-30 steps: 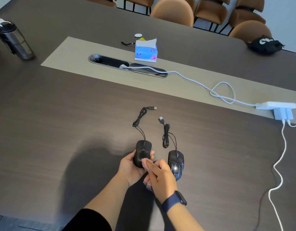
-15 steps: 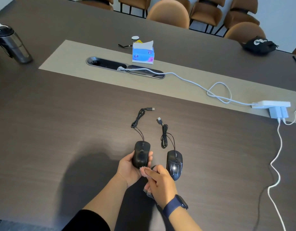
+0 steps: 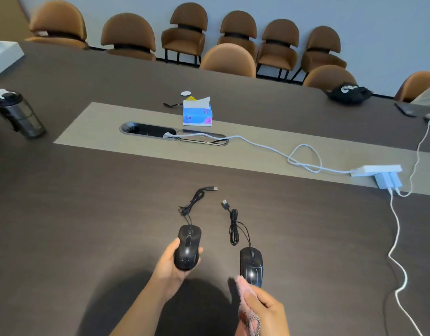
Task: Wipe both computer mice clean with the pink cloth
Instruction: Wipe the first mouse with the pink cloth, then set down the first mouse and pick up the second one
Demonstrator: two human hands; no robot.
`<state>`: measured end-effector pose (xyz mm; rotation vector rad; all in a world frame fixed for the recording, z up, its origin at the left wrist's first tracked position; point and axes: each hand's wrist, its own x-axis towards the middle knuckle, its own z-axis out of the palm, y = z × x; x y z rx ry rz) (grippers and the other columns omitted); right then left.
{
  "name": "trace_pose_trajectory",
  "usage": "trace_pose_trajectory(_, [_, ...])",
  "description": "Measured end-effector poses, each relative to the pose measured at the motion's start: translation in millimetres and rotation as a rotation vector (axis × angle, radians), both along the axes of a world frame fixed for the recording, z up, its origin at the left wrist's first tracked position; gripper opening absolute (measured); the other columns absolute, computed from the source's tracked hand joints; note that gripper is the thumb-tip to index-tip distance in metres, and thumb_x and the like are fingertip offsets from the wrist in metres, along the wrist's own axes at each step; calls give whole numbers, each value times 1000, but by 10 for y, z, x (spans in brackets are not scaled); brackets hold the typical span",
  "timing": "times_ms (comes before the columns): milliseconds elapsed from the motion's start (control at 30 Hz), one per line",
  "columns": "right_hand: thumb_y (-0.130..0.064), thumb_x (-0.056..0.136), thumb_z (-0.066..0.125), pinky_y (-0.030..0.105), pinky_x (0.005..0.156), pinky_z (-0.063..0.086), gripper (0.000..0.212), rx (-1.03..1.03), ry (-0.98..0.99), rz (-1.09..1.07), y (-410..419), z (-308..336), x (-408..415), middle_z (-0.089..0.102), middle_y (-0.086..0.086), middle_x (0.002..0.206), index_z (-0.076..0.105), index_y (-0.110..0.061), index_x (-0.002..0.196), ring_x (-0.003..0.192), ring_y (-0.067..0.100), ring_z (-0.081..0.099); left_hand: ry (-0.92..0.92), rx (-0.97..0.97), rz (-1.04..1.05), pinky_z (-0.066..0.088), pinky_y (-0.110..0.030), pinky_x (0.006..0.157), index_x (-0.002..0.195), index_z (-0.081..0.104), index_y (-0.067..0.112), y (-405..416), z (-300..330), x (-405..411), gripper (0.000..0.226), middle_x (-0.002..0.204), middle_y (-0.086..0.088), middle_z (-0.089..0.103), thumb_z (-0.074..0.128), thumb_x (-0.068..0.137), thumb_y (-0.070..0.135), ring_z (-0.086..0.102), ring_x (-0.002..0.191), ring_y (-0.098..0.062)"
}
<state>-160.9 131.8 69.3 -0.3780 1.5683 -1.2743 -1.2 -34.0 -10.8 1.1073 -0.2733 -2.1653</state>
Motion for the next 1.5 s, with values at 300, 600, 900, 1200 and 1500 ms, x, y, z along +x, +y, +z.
trace_pose_trajectory(300, [-12,83,74,23,62,57,9,-7,-65,-76,64,-83,-6,72,31,95,81,-11,88,73,20,68,-437,-113,39,51,-37,78,107,66,6,-113,-95,-46,28,100,-18,69,48,98,24,65,84,-29])
trace_pose_trajectory(600, [-1,88,66,29,88,50,21,-23,10,-37,20,-175,-99,78,7,103,79,-11,99,101,18,70,-935,-331,-99,47,-35,72,80,65,10,-78,1,-75,26,83,-10,66,51,90,29,60,78,-27])
trace_pose_trajectory(900, [-5,86,70,26,47,55,12,12,5,-141,-18,-104,-212,73,14,70,81,-10,88,54,20,64,-1253,-442,-165,34,-36,68,68,52,0,6,26,-29,37,80,-15,48,43,92,26,42,67,-22])
trace_pose_trajectory(1200, [-6,87,68,33,75,55,13,34,146,-151,-16,-206,-636,80,5,80,80,-9,92,71,18,69,-1306,-516,-73,41,-38,83,94,64,1,67,143,-31,33,101,-14,52,37,97,19,53,87,-32])
trace_pose_trajectory(1500, [-3,88,65,34,70,57,13,117,7,-188,-371,-359,-1001,76,18,84,77,-5,94,71,27,68,-896,-576,-657,48,-37,80,79,63,27,501,-14,-972,27,85,-8,68,40,87,15,60,83,-36])
